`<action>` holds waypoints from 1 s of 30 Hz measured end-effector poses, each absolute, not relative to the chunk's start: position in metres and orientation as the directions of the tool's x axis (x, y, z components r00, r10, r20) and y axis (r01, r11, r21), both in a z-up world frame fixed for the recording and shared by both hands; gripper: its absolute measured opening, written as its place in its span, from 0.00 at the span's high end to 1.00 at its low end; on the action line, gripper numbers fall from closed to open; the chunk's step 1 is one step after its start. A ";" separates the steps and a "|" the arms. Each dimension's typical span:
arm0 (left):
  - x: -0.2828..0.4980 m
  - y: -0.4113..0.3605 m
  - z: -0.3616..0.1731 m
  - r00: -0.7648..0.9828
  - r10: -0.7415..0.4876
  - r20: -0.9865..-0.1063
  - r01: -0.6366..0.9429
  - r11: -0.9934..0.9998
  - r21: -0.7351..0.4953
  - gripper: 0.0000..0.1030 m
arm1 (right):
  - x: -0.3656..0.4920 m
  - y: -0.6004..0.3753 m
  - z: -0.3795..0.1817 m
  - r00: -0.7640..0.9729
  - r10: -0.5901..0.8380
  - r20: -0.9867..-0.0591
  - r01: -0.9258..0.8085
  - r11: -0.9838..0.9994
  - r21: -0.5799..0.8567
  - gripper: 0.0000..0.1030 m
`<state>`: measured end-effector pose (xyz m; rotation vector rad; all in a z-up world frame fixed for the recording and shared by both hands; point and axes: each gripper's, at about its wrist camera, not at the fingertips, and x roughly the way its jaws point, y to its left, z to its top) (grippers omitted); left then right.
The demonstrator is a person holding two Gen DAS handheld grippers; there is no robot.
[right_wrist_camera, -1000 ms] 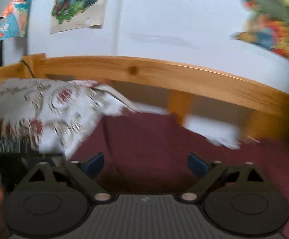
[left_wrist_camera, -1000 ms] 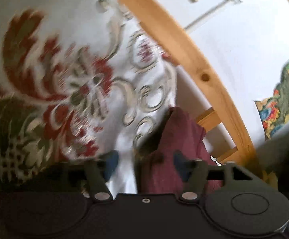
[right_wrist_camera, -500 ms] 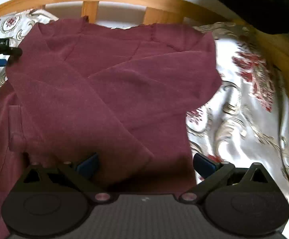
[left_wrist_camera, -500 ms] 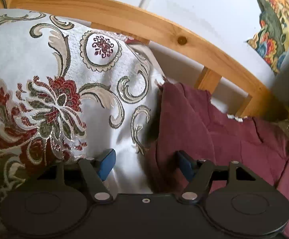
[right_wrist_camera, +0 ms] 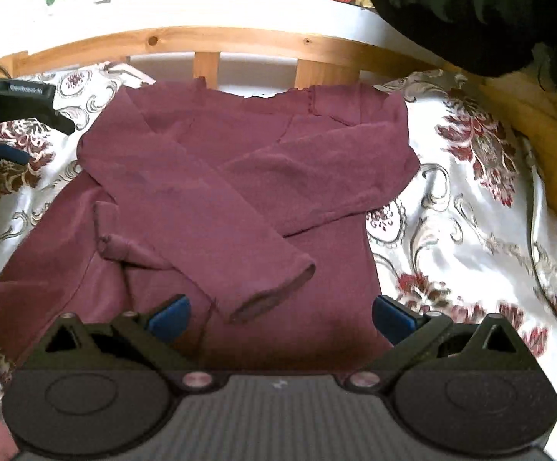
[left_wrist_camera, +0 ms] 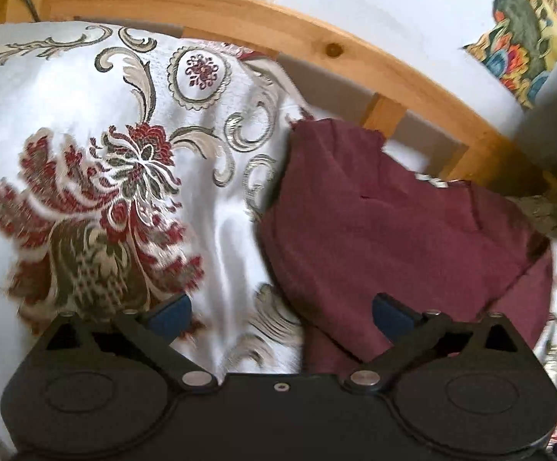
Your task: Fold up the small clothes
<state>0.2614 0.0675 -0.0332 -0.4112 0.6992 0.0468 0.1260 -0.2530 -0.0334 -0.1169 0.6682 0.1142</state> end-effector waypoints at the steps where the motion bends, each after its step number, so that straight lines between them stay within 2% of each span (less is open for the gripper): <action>1: 0.255 0.064 -0.029 0.769 -0.102 -0.631 -0.171 0.918 -0.357 0.01 | 0.124 -0.256 -0.034 0.776 0.080 -0.625 -0.143 0.988 -0.052 0.00; 4: 0.234 0.051 -0.018 0.751 -0.113 -0.650 -0.141 0.935 -0.325 0.01 | 0.117 -0.260 -0.033 0.774 0.103 -0.625 -0.159 0.987 -0.034 0.00; 6: 0.219 0.038 -0.013 0.732 -0.136 -0.668 -0.061 0.963 -0.263 0.01 | 0.111 -0.258 -0.030 0.770 0.132 -0.625 -0.212 0.976 -0.055 0.00; 9: 0.200 0.019 -0.005 0.706 -0.161 -0.690 0.171 0.984 -0.056 0.01 | 0.099 -0.251 -0.025 0.758 0.188 -0.625 -0.331 0.936 -0.120 0.00; 12: 0.174 0.011 -0.002 0.695 -0.144 -0.704 0.295 0.950 0.097 0.01 | 0.088 -0.243 -0.024 0.724 0.232 -0.650 -0.430 0.888 -0.162 0.00; 14: 0.158 0.012 -0.004 0.666 -0.181 -0.724 0.367 0.924 0.107 0.01 | 0.080 -0.239 -0.026 0.703 0.241 -0.669 -0.464 0.868 -0.175 0.00; 23: 0.126 0.002 -0.052 0.525 -0.352 -0.775 0.534 0.845 -0.023 0.01 | 0.059 -0.223 -0.056 0.679 0.154 -0.718 -0.473 0.840 -0.267 0.00; 26: 0.125 -0.007 -0.068 0.513 -0.315 -0.798 0.568 0.822 0.041 0.01 | 0.057 -0.217 -0.064 0.704 0.140 -0.696 -0.441 0.854 -0.275 0.00; 30: 0.130 -0.014 -0.087 0.536 -0.245 -0.808 0.566 0.814 0.128 0.01 | 0.069 -0.221 -0.069 0.699 0.136 -0.702 -0.388 0.897 -0.212 0.00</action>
